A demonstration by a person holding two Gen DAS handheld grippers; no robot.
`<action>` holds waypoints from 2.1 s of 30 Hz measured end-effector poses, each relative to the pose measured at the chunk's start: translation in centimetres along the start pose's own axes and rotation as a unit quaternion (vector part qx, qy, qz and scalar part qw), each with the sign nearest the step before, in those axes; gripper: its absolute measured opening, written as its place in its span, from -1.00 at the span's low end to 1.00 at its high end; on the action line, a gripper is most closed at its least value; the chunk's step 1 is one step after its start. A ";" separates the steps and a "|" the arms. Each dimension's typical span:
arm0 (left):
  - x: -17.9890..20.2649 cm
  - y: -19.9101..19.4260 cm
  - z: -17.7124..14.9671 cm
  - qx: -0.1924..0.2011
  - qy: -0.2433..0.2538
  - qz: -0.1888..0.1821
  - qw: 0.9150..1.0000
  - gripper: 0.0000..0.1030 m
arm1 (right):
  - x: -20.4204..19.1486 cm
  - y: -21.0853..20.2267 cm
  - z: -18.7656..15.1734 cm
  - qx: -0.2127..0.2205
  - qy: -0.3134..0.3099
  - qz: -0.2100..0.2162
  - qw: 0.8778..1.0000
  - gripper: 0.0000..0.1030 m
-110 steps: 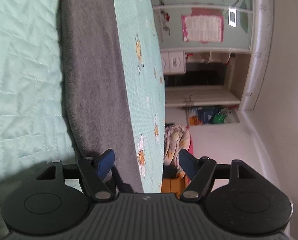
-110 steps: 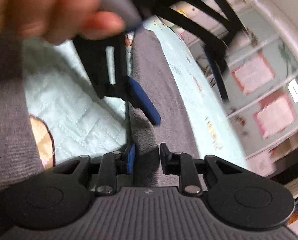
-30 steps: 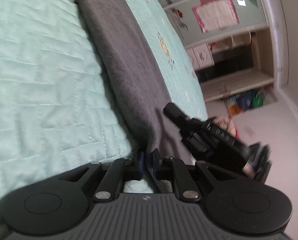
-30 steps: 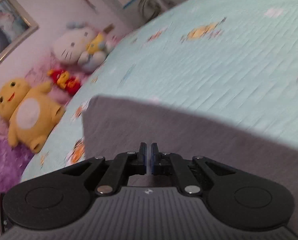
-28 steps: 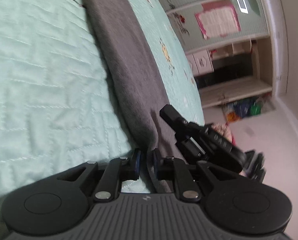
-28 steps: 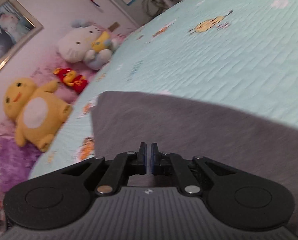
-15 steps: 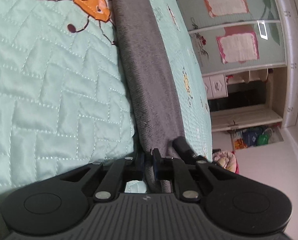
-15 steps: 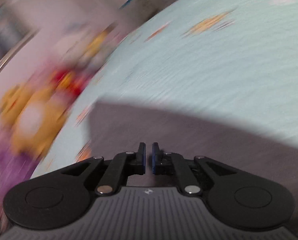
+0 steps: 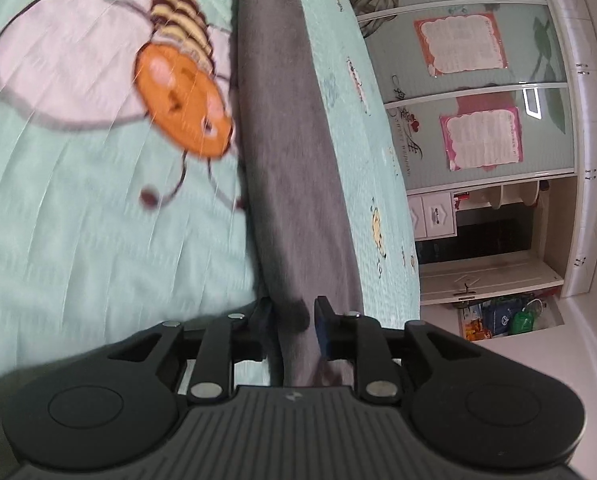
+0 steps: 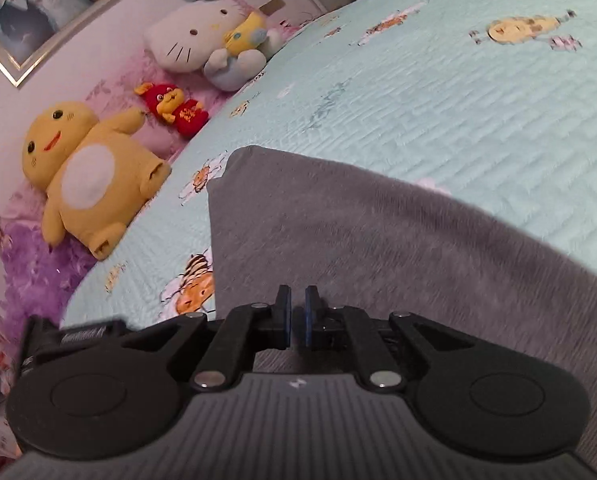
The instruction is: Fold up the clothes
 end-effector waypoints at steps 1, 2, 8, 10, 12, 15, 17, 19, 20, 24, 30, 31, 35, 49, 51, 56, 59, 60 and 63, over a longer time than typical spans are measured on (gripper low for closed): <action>0.0 0.3 0.5 -0.002 0.006 0.001 1.000 -0.55 | 0.1 -0.5 -0.4 0.008 0.012 0.005 1.000 -0.71; 0.1 0.6 0.9 -0.006 0.012 0.003 1.000 -0.70 | 0.2 -1.2 -0.8 0.020 0.027 0.020 0.999 -0.70; 1.0 1.9 3.0 -0.010 0.098 0.007 0.995 -0.91 | -0.5 -6.1 -5.2 0.037 0.060 0.006 0.997 -0.62; 1.0 2.0 3.0 -0.012 0.108 0.005 0.994 -0.90 | 0.8 -6.4 -7.4 0.014 0.068 -0.019 0.997 -0.82; 0.7 2.0 2.6 -0.011 0.107 -0.001 0.994 -0.86 | 1.4 -7.4 -8.7 0.021 0.073 -0.018 0.997 -0.85; 0.1 1.8 2.4 -0.007 0.096 -0.010 0.995 -0.80 | 1.3 -7.5 -8.4 0.023 0.070 -0.028 0.997 -0.82; -0.1 1.7 2.3 -0.004 0.087 -0.016 0.996 -0.80 | 1.3 -5.8 -6.6 0.025 0.071 -0.029 0.997 -0.69; -0.2 1.5 2.1 0.002 0.088 -0.020 0.996 -0.80 | 1.4 -4.0 -4.9 0.026 0.071 -0.030 0.997 -0.68; -0.2 1.4 2.0 0.006 0.090 -0.022 0.996 -0.80 | 1.4 -3.1 -4.0 0.027 0.071 -0.031 0.997 -0.67; -0.3 1.4 2.1 0.006 0.091 -0.033 0.995 -0.80 | 1.5 0.4 -0.4 0.030 0.072 -0.033 0.996 -0.65; -0.8 1.1 2.3 0.004 0.069 -0.051 0.996 -0.79 | -0.3 4.0 3.6 0.038 0.039 -0.036 0.998 -0.88; -0.8 1.0 2.3 0.007 0.064 -0.052 0.997 -0.78 | -1.3 4.6 3.6 0.027 0.021 -0.028 0.999 -0.88; -1.2 0.5 1.8 0.025 0.071 -0.056 0.996 -0.70 | -4.0 8.8 3.6 -0.058 -0.063 0.007 0.996 -1.00; 0.3 0.1 1.1 0.044 0.135 -0.011 0.990 -0.69 | -2.0 15.0 10.6 0.005 0.007 -0.023 1.000 -0.96; 0.3 0.1 1.2 0.045 0.133 -0.012 0.990 -0.69 | -2.4 15.3 11.4 0.023 0.022 -0.002 0.999 -0.87; 0.2 0.0 1.3 0.050 0.124 -0.013 0.991 -0.68 | -4.7 19.5 11.0 -0.067 -0.071 0.013 0.995 -1.00; 0.4 -0.4 1.4 0.063 0.128 -0.010 0.990 -0.63 | -4.0 18.9 12.9 0.008 -0.074 -0.064 0.995 -1.00; 0.4 -0.7 1.4 0.070 0.130 -0.008 0.989 -0.57 | -4.3 18.6 13.3 0.024 -0.072 -0.073 0.994 -0.86; 0.4 -1.3 1.2 0.094 0.132 -0.006 0.987 -0.43 | -6.7 18.9 12.6 -0.020 -0.081 0.030 0.996 -0.82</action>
Point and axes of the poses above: each gripper's, at about its wrist camera, not at the fingertips, and y roughly the way its jaws point, x to its right, z to its top, the point moved 2 cm from there along y, roughly the way its jaws point, and after that the axes turned 1 degree about -z, right-handed, at the moved point
